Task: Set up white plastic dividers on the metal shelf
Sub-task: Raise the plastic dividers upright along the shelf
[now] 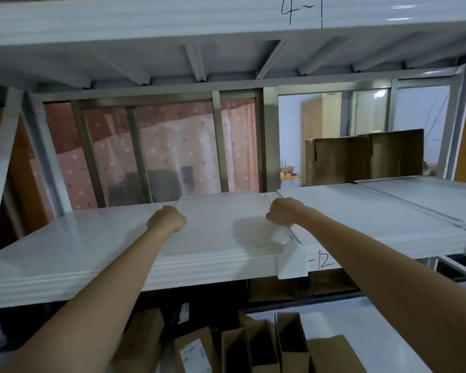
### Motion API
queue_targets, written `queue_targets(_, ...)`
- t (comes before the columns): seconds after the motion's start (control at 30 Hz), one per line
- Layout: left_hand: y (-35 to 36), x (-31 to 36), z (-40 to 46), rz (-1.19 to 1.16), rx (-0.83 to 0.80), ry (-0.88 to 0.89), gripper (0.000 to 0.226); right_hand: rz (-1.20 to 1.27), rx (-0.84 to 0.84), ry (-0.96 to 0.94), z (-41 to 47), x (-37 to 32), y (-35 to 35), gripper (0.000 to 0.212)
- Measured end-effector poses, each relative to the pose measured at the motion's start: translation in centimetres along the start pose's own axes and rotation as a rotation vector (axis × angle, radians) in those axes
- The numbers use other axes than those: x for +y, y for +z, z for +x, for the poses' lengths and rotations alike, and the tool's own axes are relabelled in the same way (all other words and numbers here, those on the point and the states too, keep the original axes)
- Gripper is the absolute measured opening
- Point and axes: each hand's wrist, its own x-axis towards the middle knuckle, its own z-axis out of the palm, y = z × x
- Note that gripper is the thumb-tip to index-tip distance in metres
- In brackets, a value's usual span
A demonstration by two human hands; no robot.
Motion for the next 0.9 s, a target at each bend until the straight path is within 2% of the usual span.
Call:
queue_targets(0.1, 0.2, -0.5, 0.6, -0.202, 0.007, -0.105, 0.059, 0.132, 0.017, 0.032, 0.6, 0.6, 0.3, 0.022)
queue_targets(0.17, 0.2, -1.3, 2.5, -0.465, -0.007, -0.170, 0.056, 0.318, 0.019, 0.090, 1.0, 1.3, 0.3, 0.025)
queue_targets(0.2, -0.1, -1.6, 2.7, -0.607, -0.012, -0.199, 0.051, 0.408, 0.033, 0.121, 1.3, 1.6, 0.2, 0.027)
queue_targets(0.27, -0.9, -1.4, 1.4, -0.835, -0.030, -0.226, 0.023, 0.582, 0.063, 0.168, 1.6, 2.4, -0.2, 0.032)
queue_targets(0.3, -1.2, -1.4, 0.8, -0.870, -0.090, -0.234, 0.018, 0.678, 0.067, 0.185, 1.7, 2.7, -0.7, 0.033)
queue_targets(0.37, -1.3, -1.0, 0.3, -0.925, -0.177, -0.187, 0.025, 0.928, 0.068, 0.210, 1.4, 3.3, -1.9, 0.034)
queue_targets(0.5, 0.3, 0.1, 2.8, -0.938, -0.214, -0.169, 0.041, 1.543, 0.130, 0.170, 0.3, 3.7, -4.7, 0.039)
queue_targets(0.57, 0.4, 1.9, 1.9, -0.950, -0.199, -0.157, 0.034, 1.760, 0.187, 0.117, -0.6, 3.9, -6.4, 0.027)
queue_targets(0.63, 0.4, 3.9, 0.4, -0.984, -0.214, -0.129, 0.015, 1.935, 0.221, 0.010, -1.8, 4.1, -7.9, 0.011)
queue_targets(0.7, 0.9, 5.7, -0.9, -1.010, -0.171, -0.124, 0.008, 2.011, 0.241, -0.093, -3.1, 4.1, -8.8, 0.009)
queue_targets(0.77, 1.6, 7.6, -2.2, -1.090, -0.143, -0.084, 0.011, 1.927, 0.196, -0.179, -4.5, 3.7, -9.0, 0.015)
queue_targets(0.83, 2.5, 9.6, -3.3, -1.182, -0.131, -0.045, 0.029, 1.788, 0.070, -0.244, -5.5, 3.1, -8.5, 0.017)
queue_targets(0.9, 3.3, 11.2, -4.2, -1.226, -0.151, -0.026, 0.028, 1.643, -0.073, -0.280, -6.4, 2.7, -8.0, 0.021)
